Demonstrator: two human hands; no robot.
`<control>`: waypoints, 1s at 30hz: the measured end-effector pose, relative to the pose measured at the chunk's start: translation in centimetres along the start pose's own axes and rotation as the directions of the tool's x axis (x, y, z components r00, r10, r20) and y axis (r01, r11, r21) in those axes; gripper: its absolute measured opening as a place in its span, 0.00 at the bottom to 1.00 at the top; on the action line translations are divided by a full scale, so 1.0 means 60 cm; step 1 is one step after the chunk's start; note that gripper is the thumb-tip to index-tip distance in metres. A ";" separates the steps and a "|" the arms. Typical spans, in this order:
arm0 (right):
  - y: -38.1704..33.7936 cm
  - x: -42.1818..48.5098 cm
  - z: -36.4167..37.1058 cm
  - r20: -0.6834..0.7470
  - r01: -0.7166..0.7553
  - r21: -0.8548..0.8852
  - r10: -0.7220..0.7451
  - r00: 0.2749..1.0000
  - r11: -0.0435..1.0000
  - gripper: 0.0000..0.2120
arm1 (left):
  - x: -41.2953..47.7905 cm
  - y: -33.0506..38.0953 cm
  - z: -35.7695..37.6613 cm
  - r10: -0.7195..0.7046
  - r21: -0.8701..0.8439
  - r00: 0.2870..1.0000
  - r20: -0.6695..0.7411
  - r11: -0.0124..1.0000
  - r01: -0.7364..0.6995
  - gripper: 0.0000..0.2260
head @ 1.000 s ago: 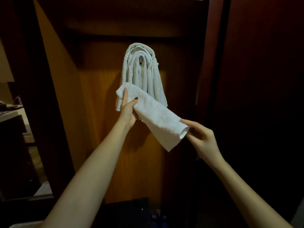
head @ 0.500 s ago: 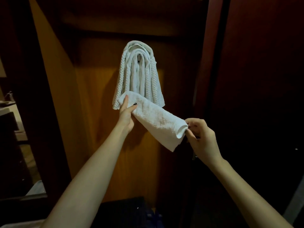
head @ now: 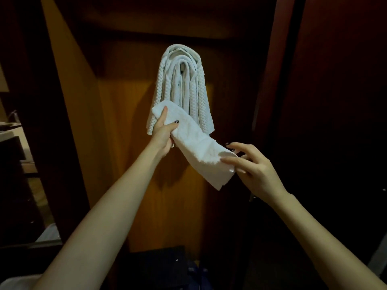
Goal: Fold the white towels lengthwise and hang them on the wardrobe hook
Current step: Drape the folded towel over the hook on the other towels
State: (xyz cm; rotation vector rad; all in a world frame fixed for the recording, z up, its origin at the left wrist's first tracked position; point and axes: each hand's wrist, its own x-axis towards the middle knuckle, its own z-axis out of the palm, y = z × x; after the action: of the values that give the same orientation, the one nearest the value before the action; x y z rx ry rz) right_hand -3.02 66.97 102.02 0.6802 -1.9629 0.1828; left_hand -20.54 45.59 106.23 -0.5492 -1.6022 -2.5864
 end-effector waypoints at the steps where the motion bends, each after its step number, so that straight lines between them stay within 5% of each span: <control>1: 0.002 0.000 0.003 -0.002 0.000 -0.005 0.000 1.000 1.000 0.13 | 0.002 0.001 -0.003 0.000 -0.006 1.000 -0.007 1.000 0.000 0.31; 6: -0.004 -0.006 0.022 -0.056 -0.255 0.221 0.273 0.960 0.941 0.12 | 0.009 0.004 -0.014 0.029 0.001 0.995 -0.091 1.000 -0.029 0.30; 11: -0.021 0.009 0.029 -0.048 -0.419 0.566 0.536 0.843 0.710 0.20 | 0.007 0.000 -0.011 -0.054 -0.110 0.995 -0.083 0.993 0.045 0.30; 14: -0.024 0.017 0.029 0.005 -0.499 0.610 0.627 0.779 0.616 0.17 | 0.003 -0.006 -0.012 -0.085 -0.166 0.992 -0.097 0.984 0.068 0.31; 30: -0.004 0.026 0.002 0.088 -0.384 0.437 0.386 0.918 0.813 0.17 | 0.008 -0.005 -0.055 -0.065 -0.121 0.997 -0.040 0.991 0.059 0.28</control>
State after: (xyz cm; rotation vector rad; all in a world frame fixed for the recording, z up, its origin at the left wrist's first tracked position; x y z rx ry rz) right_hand -3.51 66.16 103.26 0.5538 -2.0537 0.9119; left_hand -21.94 42.91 104.83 -0.4532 -1.4821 -2.7334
